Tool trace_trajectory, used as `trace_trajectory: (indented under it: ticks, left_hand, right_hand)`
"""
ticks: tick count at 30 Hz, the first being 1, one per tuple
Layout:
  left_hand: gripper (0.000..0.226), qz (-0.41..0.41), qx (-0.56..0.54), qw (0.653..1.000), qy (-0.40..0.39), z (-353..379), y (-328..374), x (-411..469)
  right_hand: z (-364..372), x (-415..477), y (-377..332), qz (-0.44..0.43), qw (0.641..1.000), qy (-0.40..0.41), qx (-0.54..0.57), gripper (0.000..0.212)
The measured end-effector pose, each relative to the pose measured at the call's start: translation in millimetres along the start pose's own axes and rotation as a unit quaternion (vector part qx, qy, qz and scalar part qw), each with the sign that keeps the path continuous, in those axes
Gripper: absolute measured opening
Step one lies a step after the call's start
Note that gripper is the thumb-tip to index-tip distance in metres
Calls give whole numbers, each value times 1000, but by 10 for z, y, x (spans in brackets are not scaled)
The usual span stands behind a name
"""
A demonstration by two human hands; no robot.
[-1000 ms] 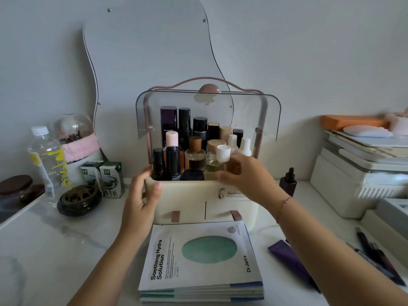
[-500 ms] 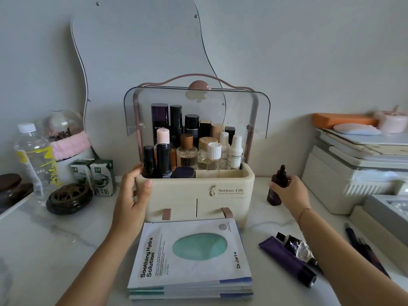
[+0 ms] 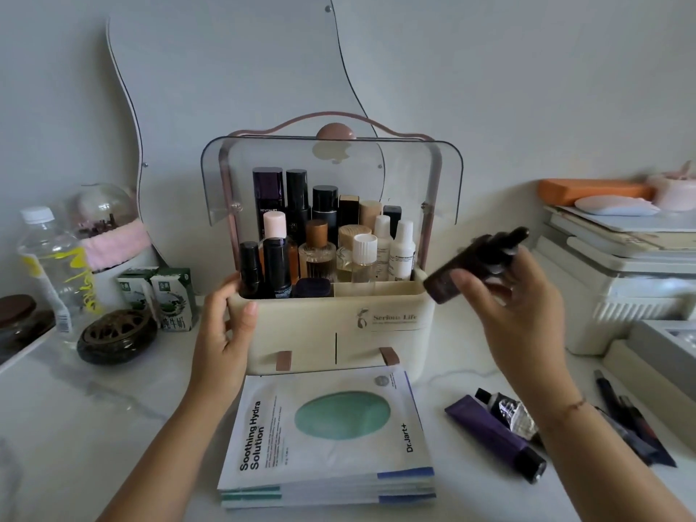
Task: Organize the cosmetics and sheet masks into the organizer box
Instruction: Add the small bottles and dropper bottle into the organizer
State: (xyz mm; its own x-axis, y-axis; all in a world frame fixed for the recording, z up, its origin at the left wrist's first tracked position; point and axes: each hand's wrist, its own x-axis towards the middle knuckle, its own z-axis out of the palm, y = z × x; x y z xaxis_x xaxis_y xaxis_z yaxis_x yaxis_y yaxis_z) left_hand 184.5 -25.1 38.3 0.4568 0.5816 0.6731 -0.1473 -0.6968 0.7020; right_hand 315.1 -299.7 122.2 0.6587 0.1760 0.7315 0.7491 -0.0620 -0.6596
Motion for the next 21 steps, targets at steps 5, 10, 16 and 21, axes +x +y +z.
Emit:
trace_trajectory:
  ticks: [5,10,16,21]
  left_hand:
    - [43,-12,-3,1000,-7,-21,35,2]
    - [44,-17,-22,1000,-15,-27,21,14]
    - [55,-21,-42,999,-16,-30,26,11]
    - [47,-22,-26,999,-20,-26,10,12]
  right_hand:
    - [371,99,-24,-4,997,-71,-28,35]
    - [624,173,137,12,992,-88,-94,39]
    - [730,267,257,39,986,-114,-117,39]
    - [640,186,249,75,987,-120,-77,43]
